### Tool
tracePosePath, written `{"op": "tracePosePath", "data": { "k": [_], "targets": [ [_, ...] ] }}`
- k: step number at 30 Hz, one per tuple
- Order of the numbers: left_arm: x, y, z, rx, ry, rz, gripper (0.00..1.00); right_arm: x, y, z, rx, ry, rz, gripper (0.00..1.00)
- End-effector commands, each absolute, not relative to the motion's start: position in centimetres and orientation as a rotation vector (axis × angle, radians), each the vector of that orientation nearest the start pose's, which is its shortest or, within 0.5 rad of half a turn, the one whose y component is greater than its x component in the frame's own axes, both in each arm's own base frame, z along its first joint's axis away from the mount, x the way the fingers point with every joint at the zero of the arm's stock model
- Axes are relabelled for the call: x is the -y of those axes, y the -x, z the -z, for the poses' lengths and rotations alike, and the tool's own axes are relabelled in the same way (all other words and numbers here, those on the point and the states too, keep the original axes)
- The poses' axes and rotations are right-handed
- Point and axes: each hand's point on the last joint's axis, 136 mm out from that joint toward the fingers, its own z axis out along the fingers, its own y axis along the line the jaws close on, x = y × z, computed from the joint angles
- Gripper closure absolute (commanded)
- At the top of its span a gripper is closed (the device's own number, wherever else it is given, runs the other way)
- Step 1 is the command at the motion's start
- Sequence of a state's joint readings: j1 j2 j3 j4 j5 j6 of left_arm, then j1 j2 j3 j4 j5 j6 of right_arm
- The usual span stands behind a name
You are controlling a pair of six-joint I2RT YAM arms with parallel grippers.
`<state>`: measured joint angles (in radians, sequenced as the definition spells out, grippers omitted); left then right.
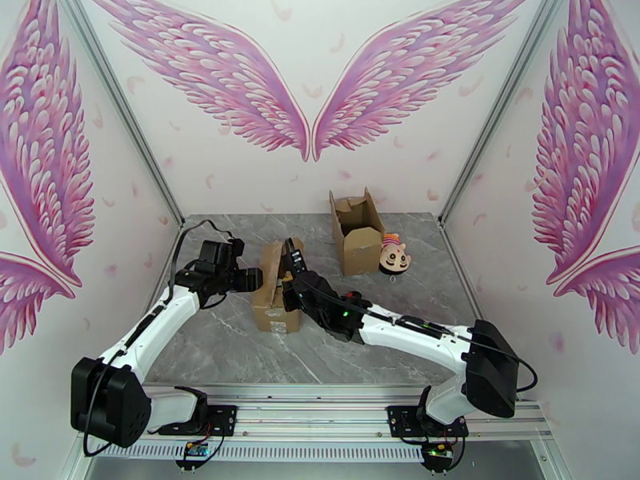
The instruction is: Unpack the express box
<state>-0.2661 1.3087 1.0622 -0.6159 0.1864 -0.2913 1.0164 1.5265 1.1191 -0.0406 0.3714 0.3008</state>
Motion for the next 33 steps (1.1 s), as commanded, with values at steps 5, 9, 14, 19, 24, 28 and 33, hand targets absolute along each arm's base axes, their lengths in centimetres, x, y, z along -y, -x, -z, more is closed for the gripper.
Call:
{"op": "tracePosePath", "data": {
  "k": [5,9,14,19,24,28,33],
  "targets": [
    [14.7,-34.2,-23.1,-2.38,-0.141,0.382,0.01,-34.9,-30.1,-24.4,-1.932,0.353,-0.51,1.0],
    [15.9,-34.5,-23.1,-2.388,-0.183,0.3,0.01,-34.5,-30.1,-24.8,-1.91,0.329,-0.524,1.0],
    [16.6,-35.5,-22.0,-2.431,-0.207,0.15,0.01,-34.3,-29.9,-25.3,-1.89,0.322,-0.542,1.0],
    [16.8,-36.5,-20.6,-2.458,-0.194,0.045,0.01,-33.9,-29.7,-25.6,-1.877,0.308,-0.554,1.0],
    [16.9,-37.2,-20.1,-2.457,-0.199,-0.095,0.01,-33.4,-29.5,-25.5,-1.874,0.286,-0.563,1.0],
    [17.3,-37.4,-20.1,-2.451,-0.241,-0.181,0.01,-33.1,-29.4,-25.3,-1.875,0.274,-0.566,1.0],
    [16.6,-37.7,-19.9,-2.462,-0.288,-0.3,0.09,-32.2,-29.3,-24.7,-1.884,0.24,-0.554,1.0]
  ]
}}
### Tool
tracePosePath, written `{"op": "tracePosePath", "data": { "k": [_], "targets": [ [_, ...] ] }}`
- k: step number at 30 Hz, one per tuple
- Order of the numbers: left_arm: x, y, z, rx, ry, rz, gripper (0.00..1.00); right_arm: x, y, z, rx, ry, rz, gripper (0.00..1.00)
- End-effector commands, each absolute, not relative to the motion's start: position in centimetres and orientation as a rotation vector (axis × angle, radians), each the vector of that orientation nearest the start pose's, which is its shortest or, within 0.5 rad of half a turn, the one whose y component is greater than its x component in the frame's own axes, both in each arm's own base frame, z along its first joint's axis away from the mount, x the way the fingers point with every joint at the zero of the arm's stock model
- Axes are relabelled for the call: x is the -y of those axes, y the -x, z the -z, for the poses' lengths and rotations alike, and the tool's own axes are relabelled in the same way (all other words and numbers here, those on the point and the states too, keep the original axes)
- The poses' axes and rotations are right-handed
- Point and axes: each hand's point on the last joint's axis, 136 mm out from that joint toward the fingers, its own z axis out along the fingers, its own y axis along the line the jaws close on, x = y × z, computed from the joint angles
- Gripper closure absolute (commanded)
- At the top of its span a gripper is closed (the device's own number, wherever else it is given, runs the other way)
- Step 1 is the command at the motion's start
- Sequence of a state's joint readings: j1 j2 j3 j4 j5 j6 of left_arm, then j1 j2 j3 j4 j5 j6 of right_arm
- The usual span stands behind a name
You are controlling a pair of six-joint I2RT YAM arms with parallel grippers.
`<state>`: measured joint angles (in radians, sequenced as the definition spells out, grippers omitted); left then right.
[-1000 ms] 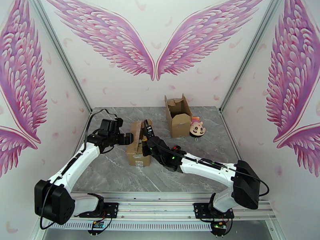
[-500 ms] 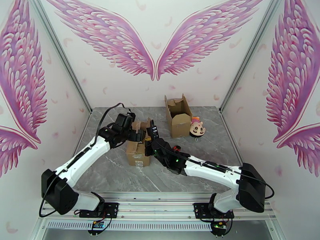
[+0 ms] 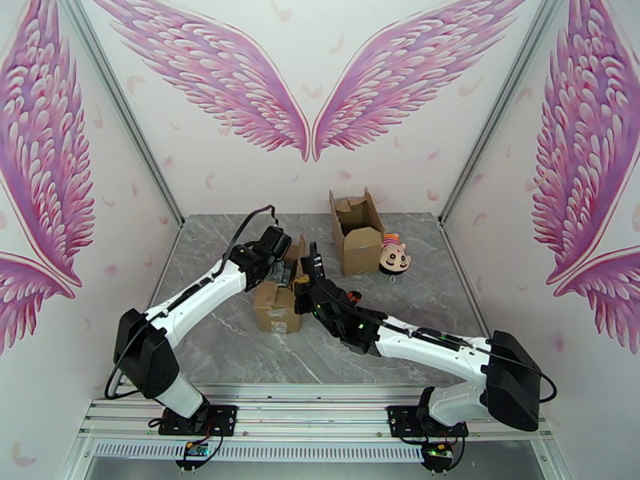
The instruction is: Unpack the express box
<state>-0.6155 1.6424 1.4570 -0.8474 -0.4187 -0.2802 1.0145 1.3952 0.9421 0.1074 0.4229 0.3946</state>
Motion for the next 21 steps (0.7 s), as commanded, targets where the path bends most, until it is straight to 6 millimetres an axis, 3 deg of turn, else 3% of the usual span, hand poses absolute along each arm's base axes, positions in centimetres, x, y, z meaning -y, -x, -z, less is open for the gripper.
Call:
{"op": "tracePosePath", "data": {
  "k": [1,7,15,21],
  "targets": [
    [16.5,-37.7,-20.1,-2.462,-0.294,-0.305,0.13,-32.0,-29.3,-24.7,-1.885,0.233,-0.551,1.0],
    [16.0,-37.7,-20.9,-2.472,-0.323,-0.32,0.49,-30.6,-29.1,-24.7,-1.885,0.189,-0.527,1.0],
    [14.8,-37.5,-24.2,-2.423,-0.273,-0.225,0.68,-29.4,-29.1,-24.5,-1.89,0.153,-0.484,1.0],
    [13.3,-36.8,-25.2,-2.384,-0.206,-0.014,0.83,-28.3,-29.3,-23.9,-1.912,0.113,-0.455,1.0]
  ]
}}
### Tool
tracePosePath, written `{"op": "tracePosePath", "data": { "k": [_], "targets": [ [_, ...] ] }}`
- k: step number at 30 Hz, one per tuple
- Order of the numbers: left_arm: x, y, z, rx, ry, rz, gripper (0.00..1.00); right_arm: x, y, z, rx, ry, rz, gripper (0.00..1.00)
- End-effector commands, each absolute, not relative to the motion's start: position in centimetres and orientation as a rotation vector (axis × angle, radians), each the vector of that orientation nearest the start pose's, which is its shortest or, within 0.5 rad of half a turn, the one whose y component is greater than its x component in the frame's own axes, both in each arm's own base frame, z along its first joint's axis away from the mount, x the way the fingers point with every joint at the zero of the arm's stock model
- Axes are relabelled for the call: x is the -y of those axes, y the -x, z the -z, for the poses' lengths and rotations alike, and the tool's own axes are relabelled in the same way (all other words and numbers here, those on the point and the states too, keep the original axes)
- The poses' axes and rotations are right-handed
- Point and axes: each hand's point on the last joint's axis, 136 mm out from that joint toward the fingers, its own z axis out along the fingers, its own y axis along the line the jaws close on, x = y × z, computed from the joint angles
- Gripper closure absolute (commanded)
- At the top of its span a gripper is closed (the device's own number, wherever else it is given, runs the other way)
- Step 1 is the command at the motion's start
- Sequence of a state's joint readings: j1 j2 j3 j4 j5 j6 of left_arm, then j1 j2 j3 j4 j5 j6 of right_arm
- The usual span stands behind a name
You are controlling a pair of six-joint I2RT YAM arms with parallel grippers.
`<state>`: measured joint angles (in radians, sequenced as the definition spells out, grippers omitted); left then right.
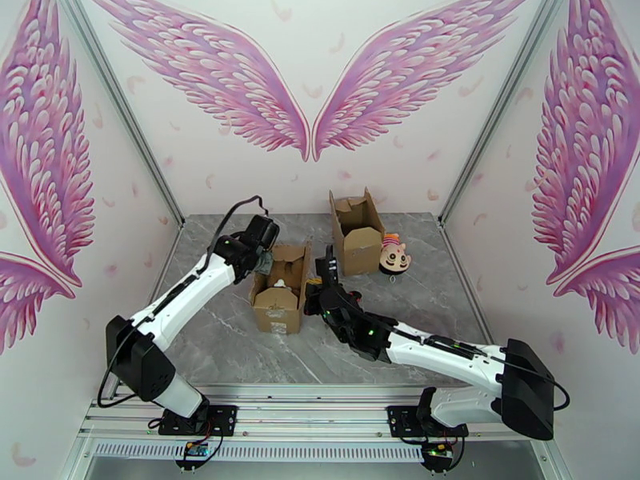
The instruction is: Unpack the express box
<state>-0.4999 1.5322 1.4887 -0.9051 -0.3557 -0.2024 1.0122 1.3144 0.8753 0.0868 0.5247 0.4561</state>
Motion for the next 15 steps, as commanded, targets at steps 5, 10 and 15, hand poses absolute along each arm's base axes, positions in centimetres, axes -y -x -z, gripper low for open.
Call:
{"op": "tracePosePath", "data": {
  "k": [5,10,15],
  "targets": [
    [12.0,-36.0,-24.6,-2.379,-0.157,0.084,1.0,-27.1,-29.4,-22.9,-1.955,0.06,-0.428,1.0],
    [12.4,-35.4,-22.8,-2.415,-0.127,0.202,1.0,-26.0,-29.6,-22.4,-1.998,0.013,-0.395,1.0],
    [13.3,-35.5,-23.5,-2.398,-0.115,0.293,0.92,-25.5,-29.6,-23.3,-2.014,0.038,-0.337,0.96]
  ]
}}
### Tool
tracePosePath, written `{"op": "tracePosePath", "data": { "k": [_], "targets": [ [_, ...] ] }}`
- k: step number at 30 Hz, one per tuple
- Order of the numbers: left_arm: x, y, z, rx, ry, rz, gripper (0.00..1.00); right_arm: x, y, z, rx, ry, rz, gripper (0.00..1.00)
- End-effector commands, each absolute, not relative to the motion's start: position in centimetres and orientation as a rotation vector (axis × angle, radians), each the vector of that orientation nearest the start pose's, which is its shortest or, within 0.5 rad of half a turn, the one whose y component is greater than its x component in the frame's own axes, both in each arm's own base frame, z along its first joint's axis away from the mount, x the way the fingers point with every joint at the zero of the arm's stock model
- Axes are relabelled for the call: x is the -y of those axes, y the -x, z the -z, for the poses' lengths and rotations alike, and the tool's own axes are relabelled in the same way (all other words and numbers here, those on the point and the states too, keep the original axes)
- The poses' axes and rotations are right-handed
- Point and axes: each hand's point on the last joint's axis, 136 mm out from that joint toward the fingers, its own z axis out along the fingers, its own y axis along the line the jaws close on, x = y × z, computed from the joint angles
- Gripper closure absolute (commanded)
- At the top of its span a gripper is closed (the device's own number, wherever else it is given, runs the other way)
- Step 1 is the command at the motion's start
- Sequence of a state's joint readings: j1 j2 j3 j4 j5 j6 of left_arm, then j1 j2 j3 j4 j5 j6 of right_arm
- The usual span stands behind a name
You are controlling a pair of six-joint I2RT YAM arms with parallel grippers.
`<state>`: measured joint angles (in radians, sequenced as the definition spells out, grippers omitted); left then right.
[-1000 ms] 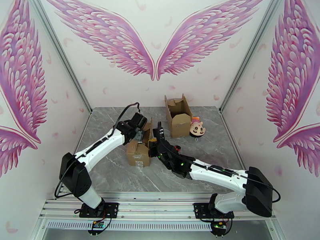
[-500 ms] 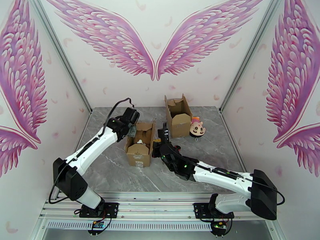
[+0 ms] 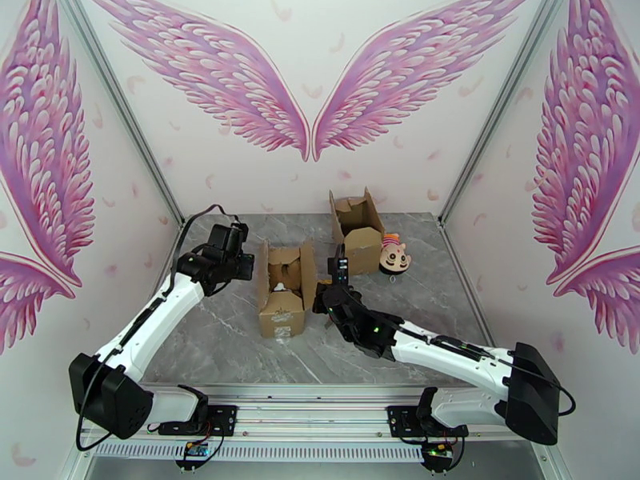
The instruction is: Unpack the express box
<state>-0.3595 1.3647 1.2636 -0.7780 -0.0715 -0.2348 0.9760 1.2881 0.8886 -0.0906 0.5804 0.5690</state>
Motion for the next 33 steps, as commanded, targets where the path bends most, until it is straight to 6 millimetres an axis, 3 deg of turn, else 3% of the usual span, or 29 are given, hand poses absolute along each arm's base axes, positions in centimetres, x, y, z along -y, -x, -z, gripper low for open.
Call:
{"op": "tracePosePath", "data": {
  "k": [1,3,6,13,19,23,26,33],
  "targets": [
    [13.6,-35.5,-24.1,-2.381,-0.114,0.297,0.75,-25.7,-29.6,-23.5,-2.016,0.048,-0.334,0.95],
    [14.2,-35.8,-26.6,-2.315,-0.127,0.263,0.59,-26.0,-29.7,-23.7,-2.016,0.059,-0.338,0.94],
    [14.6,-35.9,-27.8,-2.296,-0.121,0.175,0.38,-26.7,-29.8,-23.7,-2.023,0.066,-0.366,0.94],
    [16.5,-36.8,-25.0,-2.363,-0.153,0.018,0.22,-27.6,-29.9,-23.4,-2.039,0.063,-0.401,0.94],
    [15.6,-37.7,-21.8,-2.445,-0.141,-0.208,0.22,-27.8,-30.0,-23.8,-2.036,0.069,-0.409,0.94],
    [14.9,-37.3,-21.4,-2.452,-0.113,-0.236,0.24,-27.7,-29.9,-23.5,-2.036,0.066,-0.404,0.94],
    [14.7,-36.7,-21.3,-2.465,-0.1,-0.204,0.3,-27.6,-29.9,-23.2,-2.039,0.069,-0.405,0.94],
    [14.1,-36.0,-20.4,-2.492,-0.042,-0.058,0.57,-27.3,-29.7,-22.6,-2.048,0.088,-0.38,0.94]
  ]
}}
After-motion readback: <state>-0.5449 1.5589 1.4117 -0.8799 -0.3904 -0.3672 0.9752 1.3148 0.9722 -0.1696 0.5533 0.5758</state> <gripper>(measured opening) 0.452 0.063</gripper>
